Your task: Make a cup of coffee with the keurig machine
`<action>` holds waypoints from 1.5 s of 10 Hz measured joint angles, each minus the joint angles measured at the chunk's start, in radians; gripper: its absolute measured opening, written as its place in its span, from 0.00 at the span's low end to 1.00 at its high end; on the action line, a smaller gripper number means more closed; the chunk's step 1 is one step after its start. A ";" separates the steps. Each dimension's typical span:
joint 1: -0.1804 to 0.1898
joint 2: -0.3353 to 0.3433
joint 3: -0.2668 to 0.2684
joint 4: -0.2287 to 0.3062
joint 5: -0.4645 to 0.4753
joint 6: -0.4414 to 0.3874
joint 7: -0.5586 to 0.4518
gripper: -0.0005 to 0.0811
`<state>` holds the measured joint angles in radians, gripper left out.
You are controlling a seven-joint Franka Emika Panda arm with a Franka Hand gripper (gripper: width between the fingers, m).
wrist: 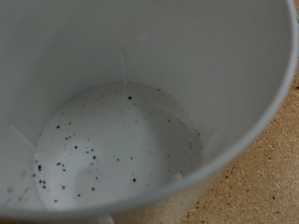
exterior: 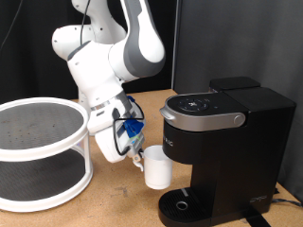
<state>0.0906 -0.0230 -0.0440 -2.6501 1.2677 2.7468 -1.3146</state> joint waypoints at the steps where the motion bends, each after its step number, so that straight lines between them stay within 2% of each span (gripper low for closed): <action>1: 0.004 0.005 0.013 0.004 0.042 0.016 -0.022 0.09; 4: 0.011 0.033 0.046 0.036 0.107 0.042 -0.043 0.09; 15: 0.013 0.182 0.082 0.144 0.116 0.068 -0.028 0.09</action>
<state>0.1038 0.1594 0.0379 -2.5065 1.3837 2.8153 -1.3426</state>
